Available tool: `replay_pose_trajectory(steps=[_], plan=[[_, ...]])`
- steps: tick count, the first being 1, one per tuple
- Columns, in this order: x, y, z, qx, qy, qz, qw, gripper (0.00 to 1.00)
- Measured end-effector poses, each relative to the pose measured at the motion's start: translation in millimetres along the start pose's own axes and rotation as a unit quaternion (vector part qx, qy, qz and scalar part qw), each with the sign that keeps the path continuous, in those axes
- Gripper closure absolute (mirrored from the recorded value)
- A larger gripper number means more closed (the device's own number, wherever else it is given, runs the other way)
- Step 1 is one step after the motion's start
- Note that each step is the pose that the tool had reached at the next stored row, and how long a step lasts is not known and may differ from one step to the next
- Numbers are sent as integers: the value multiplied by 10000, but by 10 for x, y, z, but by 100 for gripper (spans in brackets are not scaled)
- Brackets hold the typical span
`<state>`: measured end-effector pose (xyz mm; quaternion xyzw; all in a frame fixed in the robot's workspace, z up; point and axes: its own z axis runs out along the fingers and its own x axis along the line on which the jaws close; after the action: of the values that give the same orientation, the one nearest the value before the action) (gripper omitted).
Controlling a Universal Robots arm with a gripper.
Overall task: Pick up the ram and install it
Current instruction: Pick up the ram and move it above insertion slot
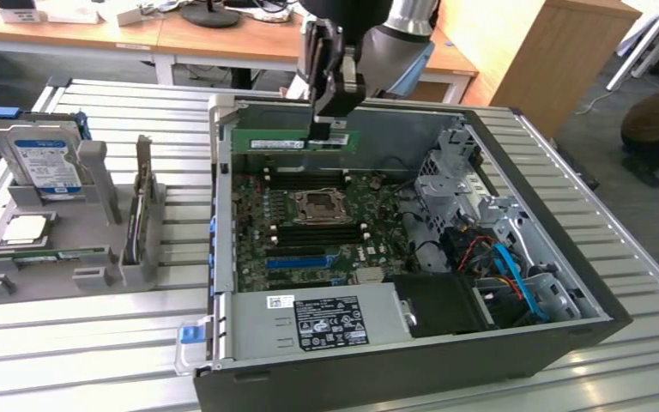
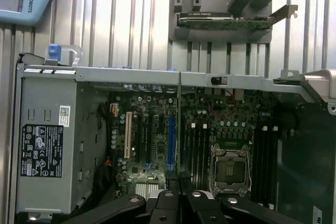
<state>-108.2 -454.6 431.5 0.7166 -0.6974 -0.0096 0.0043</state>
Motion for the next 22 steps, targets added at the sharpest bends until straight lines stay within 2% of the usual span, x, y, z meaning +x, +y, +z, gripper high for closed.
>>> replay_pose_trajectory(steps=[5, 12, 18, 22], plan=[[5, -177, -4, 0, 0, 0, 10000, 88], [10, -379, -8, 0, 0, 0, 10000, 88], [12, -431, -9, 0, 0, 21, 10000, 88], [12, -439, -8, 1, -3, 155, 9999, 88]])
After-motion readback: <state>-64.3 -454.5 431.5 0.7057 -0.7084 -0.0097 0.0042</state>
